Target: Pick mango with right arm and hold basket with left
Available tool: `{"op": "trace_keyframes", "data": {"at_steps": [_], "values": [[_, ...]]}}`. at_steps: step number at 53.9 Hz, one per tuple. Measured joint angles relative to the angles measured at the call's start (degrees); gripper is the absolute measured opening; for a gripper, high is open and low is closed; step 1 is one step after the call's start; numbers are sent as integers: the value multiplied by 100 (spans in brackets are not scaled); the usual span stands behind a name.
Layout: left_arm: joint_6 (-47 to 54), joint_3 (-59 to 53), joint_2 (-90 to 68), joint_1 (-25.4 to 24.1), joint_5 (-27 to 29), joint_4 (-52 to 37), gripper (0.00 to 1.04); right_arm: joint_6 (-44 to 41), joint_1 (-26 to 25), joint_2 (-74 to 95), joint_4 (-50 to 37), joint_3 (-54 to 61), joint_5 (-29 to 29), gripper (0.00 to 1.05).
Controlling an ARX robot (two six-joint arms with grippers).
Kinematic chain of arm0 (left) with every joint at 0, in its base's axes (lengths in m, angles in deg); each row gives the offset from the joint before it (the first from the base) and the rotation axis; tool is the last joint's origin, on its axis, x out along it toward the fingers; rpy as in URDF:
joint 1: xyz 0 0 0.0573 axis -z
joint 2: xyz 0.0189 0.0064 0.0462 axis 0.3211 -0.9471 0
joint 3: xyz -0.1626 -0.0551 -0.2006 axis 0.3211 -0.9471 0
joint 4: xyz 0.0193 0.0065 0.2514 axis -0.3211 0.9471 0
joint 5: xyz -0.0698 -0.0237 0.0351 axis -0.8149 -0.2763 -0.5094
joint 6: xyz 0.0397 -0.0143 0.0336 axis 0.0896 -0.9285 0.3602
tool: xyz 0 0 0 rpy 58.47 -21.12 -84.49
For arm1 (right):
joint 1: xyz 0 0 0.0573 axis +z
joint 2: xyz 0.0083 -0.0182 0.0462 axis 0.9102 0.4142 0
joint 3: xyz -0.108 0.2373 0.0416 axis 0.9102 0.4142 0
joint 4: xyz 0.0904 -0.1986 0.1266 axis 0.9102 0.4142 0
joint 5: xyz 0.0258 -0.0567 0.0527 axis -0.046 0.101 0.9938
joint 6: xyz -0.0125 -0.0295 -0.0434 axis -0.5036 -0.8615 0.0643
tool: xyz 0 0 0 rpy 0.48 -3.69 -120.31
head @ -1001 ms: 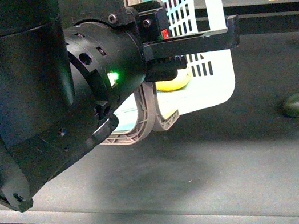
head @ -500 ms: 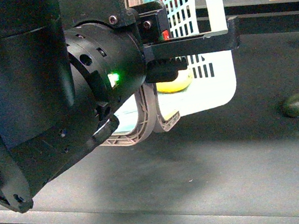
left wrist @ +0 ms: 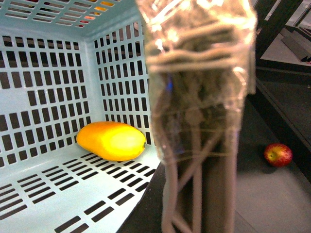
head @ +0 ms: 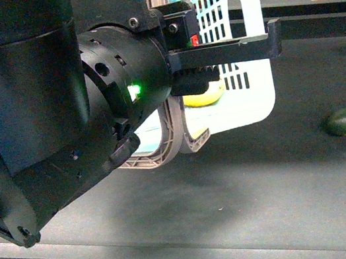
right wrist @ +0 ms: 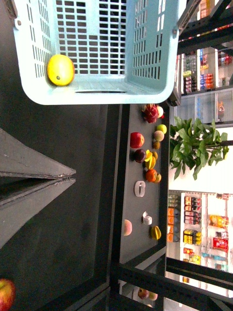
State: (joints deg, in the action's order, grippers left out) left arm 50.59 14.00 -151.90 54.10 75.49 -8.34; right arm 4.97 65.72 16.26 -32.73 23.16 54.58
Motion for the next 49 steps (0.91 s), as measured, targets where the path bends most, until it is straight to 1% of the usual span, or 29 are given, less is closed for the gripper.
{"op": "trace_keyframes", "data": {"at_steps": [6, 33, 49], "values": [[2, 0, 0, 0, 4, 0, 5, 2, -7, -179, -68, 199, -7, 2], [2, 0, 0, 0, 2, 0, 5, -2, -7, -1178, 903, 199, -2, 2], [2, 0, 0, 0, 2, 0, 5, -2, -7, -1528, 1248, 199, 0, 2]]}}
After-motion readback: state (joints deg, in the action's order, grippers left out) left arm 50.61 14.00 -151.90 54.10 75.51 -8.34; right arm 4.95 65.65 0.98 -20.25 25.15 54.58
